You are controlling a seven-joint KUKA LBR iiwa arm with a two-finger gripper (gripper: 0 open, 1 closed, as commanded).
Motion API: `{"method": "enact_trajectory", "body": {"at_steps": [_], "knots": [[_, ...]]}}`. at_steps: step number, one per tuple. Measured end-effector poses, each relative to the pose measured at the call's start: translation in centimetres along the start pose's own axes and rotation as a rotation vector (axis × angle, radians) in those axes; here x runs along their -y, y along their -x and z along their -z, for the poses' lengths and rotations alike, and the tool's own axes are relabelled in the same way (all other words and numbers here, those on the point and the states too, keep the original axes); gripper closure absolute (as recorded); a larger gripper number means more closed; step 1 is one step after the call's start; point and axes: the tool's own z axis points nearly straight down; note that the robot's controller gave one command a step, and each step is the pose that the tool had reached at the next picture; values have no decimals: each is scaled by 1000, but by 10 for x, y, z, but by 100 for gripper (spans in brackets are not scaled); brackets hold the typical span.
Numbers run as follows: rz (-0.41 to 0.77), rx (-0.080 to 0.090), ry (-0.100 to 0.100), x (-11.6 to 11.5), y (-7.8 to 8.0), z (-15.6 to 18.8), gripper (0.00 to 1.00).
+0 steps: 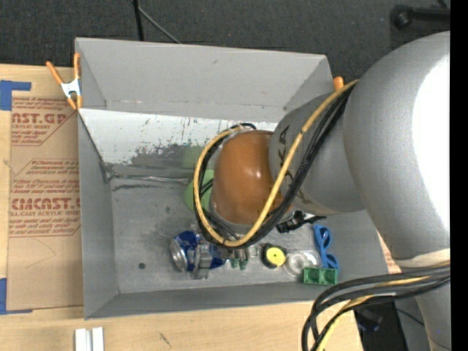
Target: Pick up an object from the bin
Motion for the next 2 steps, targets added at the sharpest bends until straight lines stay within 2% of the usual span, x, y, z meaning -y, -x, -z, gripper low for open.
{"method": "enact_trajectory", "body": {"at_steps": [1, 2], "knots": [[1, 2, 0, -1, 1, 40, 100], [2, -1, 0, -2, 1, 50, 100]]}}
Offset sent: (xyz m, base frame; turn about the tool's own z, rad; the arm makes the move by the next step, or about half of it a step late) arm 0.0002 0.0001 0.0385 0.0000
